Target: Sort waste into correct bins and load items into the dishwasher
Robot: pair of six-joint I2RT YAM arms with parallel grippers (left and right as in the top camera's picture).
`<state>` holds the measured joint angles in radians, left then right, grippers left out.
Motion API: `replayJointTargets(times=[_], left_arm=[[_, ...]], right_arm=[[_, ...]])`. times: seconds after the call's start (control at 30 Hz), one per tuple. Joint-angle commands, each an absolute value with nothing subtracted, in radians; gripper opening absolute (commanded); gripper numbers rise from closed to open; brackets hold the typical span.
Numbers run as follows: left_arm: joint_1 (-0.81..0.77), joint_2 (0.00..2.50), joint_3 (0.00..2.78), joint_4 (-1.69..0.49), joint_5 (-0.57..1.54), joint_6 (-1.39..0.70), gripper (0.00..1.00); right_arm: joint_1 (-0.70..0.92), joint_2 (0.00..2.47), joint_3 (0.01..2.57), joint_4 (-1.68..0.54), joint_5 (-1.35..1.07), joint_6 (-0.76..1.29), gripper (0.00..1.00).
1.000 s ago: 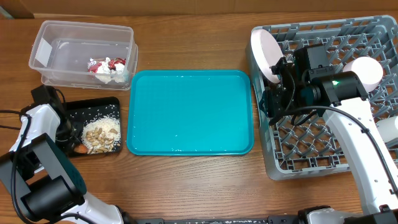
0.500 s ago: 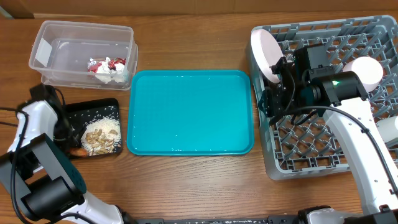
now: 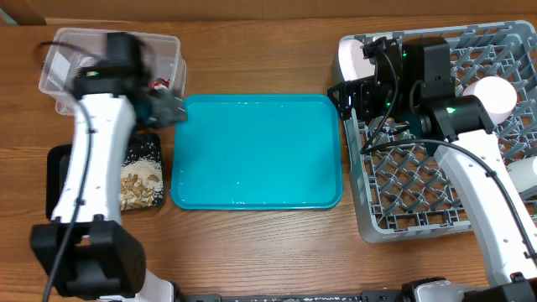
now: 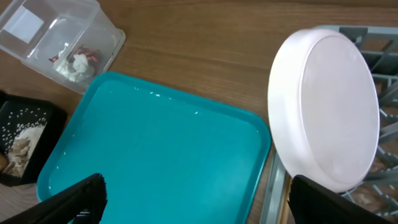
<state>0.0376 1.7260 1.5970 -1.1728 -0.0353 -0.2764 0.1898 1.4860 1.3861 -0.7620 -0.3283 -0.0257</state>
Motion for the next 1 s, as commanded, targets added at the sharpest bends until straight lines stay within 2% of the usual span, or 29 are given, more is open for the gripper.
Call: replayJointTargets(times=[0.0, 0.13, 0.27, 0.4, 0.5, 0.7, 0.8, 0.97], left_arm=[[-0.045, 1.722, 1.604, -1.324, 0.001, -0.172, 1.0], [-0.059, 1.721, 1.604, -1.569, 0.118, -0.206, 0.98], [-0.061, 1.683, 1.588, -1.621, 0.12, -0.205, 0.96], [-0.067, 1.498, 1.473, -1.519, 0.12, -0.205, 1.0], [-0.067, 1.196, 1.276, -1.317, 0.065, -0.206, 1.0], [-0.066, 0.768, 1.028, -1.099, -0.038, -0.225, 1.0], [-0.066, 0.632, 0.987, -1.079, -0.04, -0.225, 1.0], [-0.066, 0.595, 0.987, -1.108, -0.04, -0.225, 1.0]], right_arm=[[0.187, 1.505, 1.395, -0.865, -0.295, -0.023, 1.0], [0.167, 1.506, 1.395, -1.117, -0.258, -0.002, 1.0], [0.085, 1.494, 1.395, -1.238, -0.259, 0.057, 1.0], [0.002, 1.374, 1.351, -1.221, -0.262, 0.056, 1.0], [-0.022, 1.156, 1.236, -1.097, -0.234, 0.056, 1.0], [-0.021, 0.793, 1.007, -0.888, -0.154, 0.056, 1.0], [-0.021, 0.698, 0.979, -0.939, -0.147, 0.056, 1.0], [-0.021, 0.69, 0.979, -1.033, -0.147, 0.056, 1.0]])
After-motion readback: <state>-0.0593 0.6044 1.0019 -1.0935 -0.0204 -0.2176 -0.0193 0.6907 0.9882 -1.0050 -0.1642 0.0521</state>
